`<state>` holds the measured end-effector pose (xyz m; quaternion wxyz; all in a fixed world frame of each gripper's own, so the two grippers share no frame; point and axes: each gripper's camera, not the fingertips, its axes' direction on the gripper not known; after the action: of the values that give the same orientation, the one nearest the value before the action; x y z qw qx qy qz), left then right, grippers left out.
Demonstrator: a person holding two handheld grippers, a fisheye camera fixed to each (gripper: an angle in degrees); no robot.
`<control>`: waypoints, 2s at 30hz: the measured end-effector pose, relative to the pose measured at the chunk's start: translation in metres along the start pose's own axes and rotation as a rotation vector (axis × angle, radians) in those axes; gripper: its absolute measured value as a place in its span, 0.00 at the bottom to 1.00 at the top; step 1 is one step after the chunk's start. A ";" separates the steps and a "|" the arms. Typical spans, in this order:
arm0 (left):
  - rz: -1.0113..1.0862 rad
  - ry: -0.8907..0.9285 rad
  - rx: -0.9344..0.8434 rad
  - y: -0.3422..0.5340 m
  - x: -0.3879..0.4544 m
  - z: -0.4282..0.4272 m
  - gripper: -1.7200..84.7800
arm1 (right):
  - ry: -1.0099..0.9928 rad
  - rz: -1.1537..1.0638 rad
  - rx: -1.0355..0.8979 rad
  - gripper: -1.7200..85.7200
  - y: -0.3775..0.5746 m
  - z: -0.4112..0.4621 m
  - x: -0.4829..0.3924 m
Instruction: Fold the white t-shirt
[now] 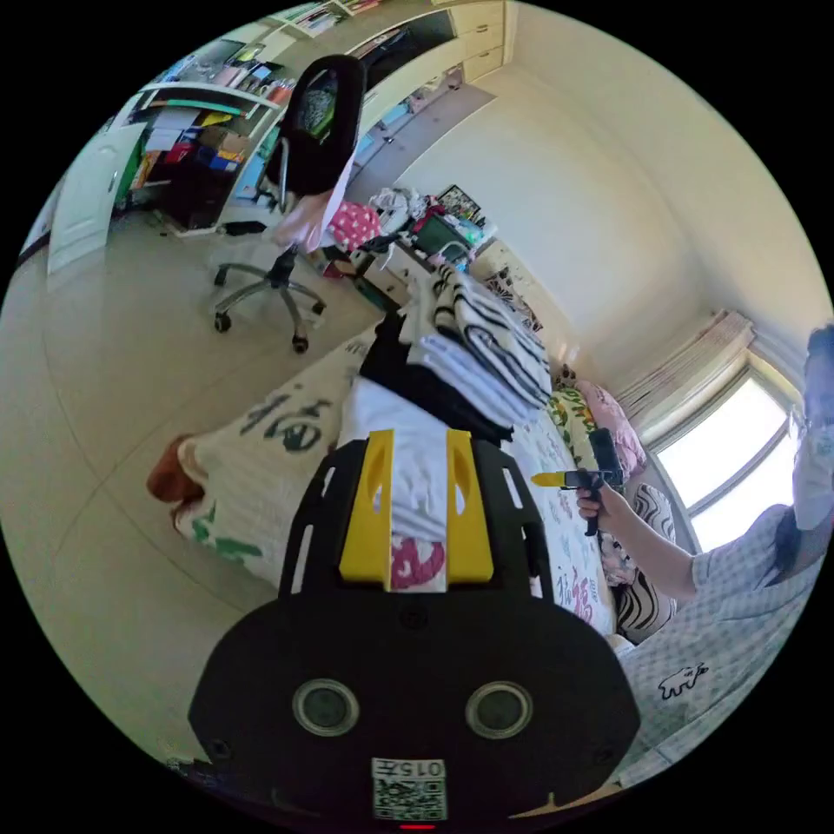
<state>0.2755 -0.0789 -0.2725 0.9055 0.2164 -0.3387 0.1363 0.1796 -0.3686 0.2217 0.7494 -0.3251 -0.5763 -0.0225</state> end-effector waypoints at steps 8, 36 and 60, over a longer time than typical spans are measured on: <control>-0.110 0.032 -0.138 0.138 0.030 0.047 0.14 | -0.158 0.053 -0.171 0.07 0.000 0.138 -0.015; 0.047 -0.324 -0.042 0.293 0.115 0.094 0.18 | -0.354 -0.326 0.267 0.01 0.110 -0.089 -0.279; 0.692 0.506 -0.324 0.566 0.351 0.276 0.01 | -0.157 -0.322 0.733 0.01 0.445 -0.380 -0.483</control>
<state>0.1577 0.3149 0.3200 0.8831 -0.0938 -0.1762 0.4246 0.5221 -0.3775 -0.4550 0.7562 0.0571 -0.6452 0.0925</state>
